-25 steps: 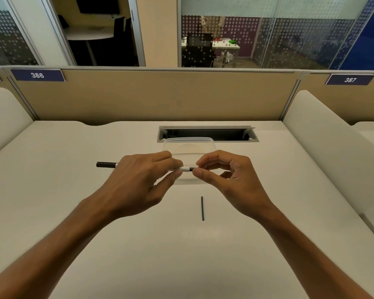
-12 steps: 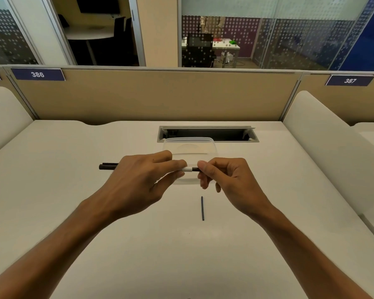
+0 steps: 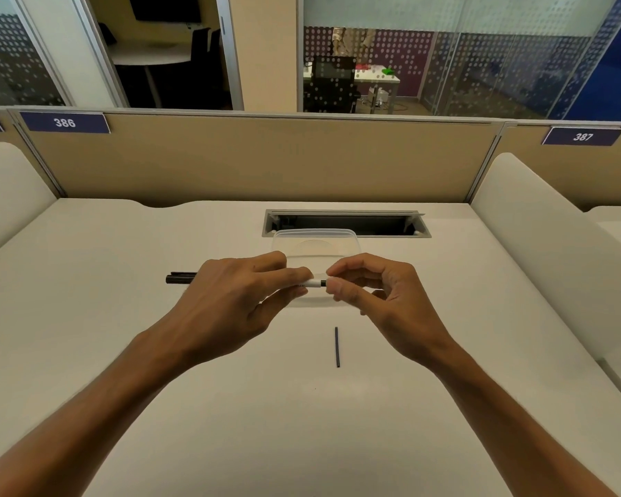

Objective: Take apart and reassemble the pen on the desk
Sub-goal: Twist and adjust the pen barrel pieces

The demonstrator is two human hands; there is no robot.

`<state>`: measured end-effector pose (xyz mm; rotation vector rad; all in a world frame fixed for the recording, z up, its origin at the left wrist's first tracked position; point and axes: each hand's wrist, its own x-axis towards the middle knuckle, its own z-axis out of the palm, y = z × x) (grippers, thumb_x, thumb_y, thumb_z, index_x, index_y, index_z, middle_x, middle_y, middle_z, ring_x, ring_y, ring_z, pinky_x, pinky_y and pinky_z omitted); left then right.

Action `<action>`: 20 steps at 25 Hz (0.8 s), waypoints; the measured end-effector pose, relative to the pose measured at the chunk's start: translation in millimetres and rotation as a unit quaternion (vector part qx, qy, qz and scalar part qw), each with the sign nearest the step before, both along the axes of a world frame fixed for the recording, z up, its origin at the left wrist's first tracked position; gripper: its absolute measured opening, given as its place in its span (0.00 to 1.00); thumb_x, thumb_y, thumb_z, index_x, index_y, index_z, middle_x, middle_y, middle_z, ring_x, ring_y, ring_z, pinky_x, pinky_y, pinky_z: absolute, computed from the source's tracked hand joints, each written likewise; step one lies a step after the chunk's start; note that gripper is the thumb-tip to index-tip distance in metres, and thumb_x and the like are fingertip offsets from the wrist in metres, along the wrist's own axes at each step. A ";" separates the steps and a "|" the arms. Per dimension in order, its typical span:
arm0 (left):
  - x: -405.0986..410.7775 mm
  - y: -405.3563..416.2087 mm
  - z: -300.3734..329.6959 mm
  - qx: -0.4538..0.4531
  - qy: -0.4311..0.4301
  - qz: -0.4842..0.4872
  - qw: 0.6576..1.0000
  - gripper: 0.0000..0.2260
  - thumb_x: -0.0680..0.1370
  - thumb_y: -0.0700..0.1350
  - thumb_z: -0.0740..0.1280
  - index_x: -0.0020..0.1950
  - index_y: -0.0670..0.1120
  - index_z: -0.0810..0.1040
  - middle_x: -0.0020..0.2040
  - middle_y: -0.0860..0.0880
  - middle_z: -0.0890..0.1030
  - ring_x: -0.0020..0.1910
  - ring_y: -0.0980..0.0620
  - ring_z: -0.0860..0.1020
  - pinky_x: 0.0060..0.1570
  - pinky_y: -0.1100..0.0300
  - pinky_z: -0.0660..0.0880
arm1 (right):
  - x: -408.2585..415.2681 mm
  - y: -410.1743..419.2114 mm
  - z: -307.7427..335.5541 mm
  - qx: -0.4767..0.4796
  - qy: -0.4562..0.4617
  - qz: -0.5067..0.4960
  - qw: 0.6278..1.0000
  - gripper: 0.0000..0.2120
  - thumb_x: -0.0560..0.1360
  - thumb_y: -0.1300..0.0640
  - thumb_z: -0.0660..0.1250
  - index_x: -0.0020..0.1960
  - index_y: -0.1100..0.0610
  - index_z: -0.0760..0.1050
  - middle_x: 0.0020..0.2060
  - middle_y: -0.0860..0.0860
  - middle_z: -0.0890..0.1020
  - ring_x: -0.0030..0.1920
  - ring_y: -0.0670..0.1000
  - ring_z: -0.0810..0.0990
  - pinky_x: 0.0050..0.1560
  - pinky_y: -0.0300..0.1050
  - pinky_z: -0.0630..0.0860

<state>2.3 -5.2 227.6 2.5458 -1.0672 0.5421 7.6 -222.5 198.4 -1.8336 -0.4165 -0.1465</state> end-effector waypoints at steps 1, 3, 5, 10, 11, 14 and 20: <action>-0.3 -0.1 0.6 0.000 -0.002 0.000 1.000 0.12 0.78 0.47 0.64 0.59 0.48 0.82 0.39 0.50 0.80 0.29 0.49 0.76 0.23 0.51 0.73 | 0.5 1.0 -1.5 -0.004 0.001 -0.003 1.000 0.11 0.72 0.43 0.65 0.44 0.49 0.81 0.38 0.44 0.85 0.42 0.44 0.84 0.39 0.30 0.75; -0.5 -0.6 1.4 0.000 -0.009 -0.001 1.000 0.12 0.78 0.47 0.64 0.58 0.48 0.82 0.39 0.50 0.80 0.29 0.49 0.75 0.22 0.52 0.72 | 1.3 2.5 -4.0 0.002 0.015 -0.005 1.000 0.19 0.75 0.43 0.60 0.40 0.54 0.82 0.34 0.47 0.85 0.37 0.45 0.83 0.37 0.28 0.74; -0.8 -1.3 1.9 0.004 -0.011 0.001 1.000 0.12 0.78 0.47 0.63 0.57 0.48 0.82 0.39 0.50 0.80 0.28 0.49 0.75 0.22 0.53 0.72 | 2.0 3.1 -3.6 0.015 0.040 0.007 0.999 0.22 0.76 0.44 0.58 0.36 0.57 0.81 0.30 0.48 0.84 0.33 0.45 0.83 0.35 0.27 0.73; 0.3 -0.2 0.7 0.006 -0.007 0.002 1.000 0.13 0.78 0.48 0.63 0.58 0.48 0.82 0.39 0.50 0.80 0.29 0.49 0.75 0.23 0.52 0.73 | 2.1 2.3 0.0 0.024 0.054 0.043 0.997 0.14 0.74 0.46 0.64 0.40 0.53 0.82 0.32 0.46 0.84 0.33 0.44 0.82 0.33 0.29 0.73; 0.6 0.4 0.3 0.004 -0.007 0.003 1.000 0.13 0.78 0.48 0.63 0.58 0.48 0.82 0.39 0.50 0.80 0.29 0.49 0.75 0.23 0.52 0.73 | 1.8 1.8 1.1 0.025 0.052 0.042 0.997 0.12 0.73 0.45 0.65 0.42 0.51 0.82 0.33 0.45 0.85 0.34 0.44 0.82 0.33 0.29 0.73; 1.1 2.2 -0.9 -0.001 -0.008 0.008 1.000 0.13 0.78 0.48 0.63 0.59 0.48 0.82 0.38 0.51 0.79 0.29 0.49 0.76 0.23 0.51 0.73 | 0.4 0.8 2.5 0.014 0.032 0.031 0.999 0.08 0.70 0.45 0.68 0.45 0.46 0.82 0.38 0.40 0.85 0.41 0.43 0.83 0.37 0.28 0.75; 0.8 2.2 -1.0 -0.005 -0.005 0.000 1.000 0.13 0.78 0.47 0.64 0.59 0.47 0.82 0.38 0.50 0.80 0.29 0.50 0.75 0.23 0.52 0.74 | -1.8 0.2 0.1 0.021 0.003 0.007 1.000 0.08 0.68 0.47 0.71 0.46 0.47 0.82 0.42 0.42 0.85 0.46 0.43 0.83 0.40 0.33 0.78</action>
